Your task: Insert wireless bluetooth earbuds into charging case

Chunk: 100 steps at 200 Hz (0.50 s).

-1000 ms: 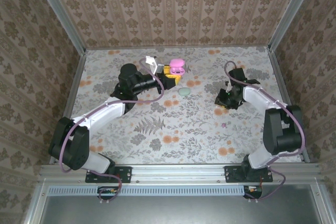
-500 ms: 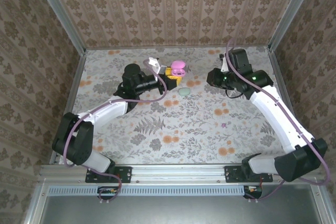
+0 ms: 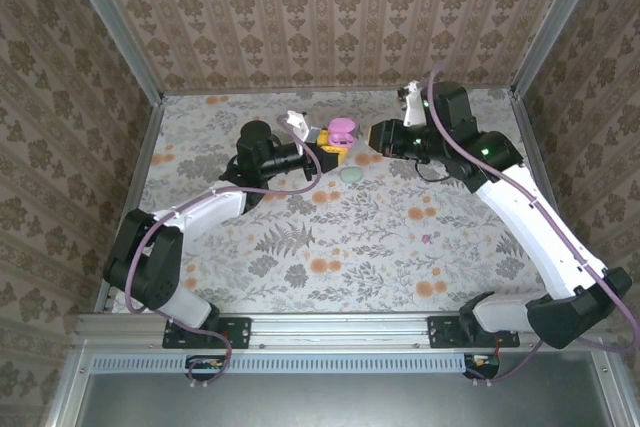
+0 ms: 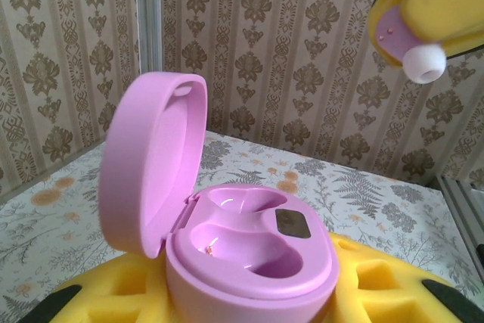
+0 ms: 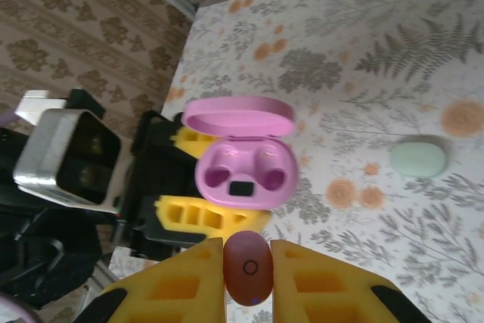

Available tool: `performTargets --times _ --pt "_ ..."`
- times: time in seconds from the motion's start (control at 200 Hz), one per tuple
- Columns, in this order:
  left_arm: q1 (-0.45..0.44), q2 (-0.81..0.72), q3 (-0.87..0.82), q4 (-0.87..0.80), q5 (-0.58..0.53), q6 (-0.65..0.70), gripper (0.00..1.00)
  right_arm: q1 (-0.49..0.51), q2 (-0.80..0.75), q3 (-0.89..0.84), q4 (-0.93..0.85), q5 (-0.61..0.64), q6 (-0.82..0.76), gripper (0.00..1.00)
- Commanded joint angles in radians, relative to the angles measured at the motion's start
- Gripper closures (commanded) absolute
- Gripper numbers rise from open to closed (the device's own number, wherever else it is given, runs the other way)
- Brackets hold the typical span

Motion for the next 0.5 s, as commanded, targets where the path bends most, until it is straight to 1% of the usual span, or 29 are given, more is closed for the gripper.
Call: performTargets --times 0.0,0.22,0.495 --pt "-0.01 0.005 0.033 0.003 0.025 0.035 0.7 0.026 0.052 0.048 0.04 -0.042 -0.004 0.8" --pt "-0.015 0.002 0.03 0.001 0.017 0.041 0.7 0.063 0.134 0.105 0.012 -0.017 -0.023 0.8" --pt "-0.017 -0.006 0.025 -0.001 0.013 0.042 0.7 0.083 0.169 0.118 -0.009 0.028 -0.036 0.8"
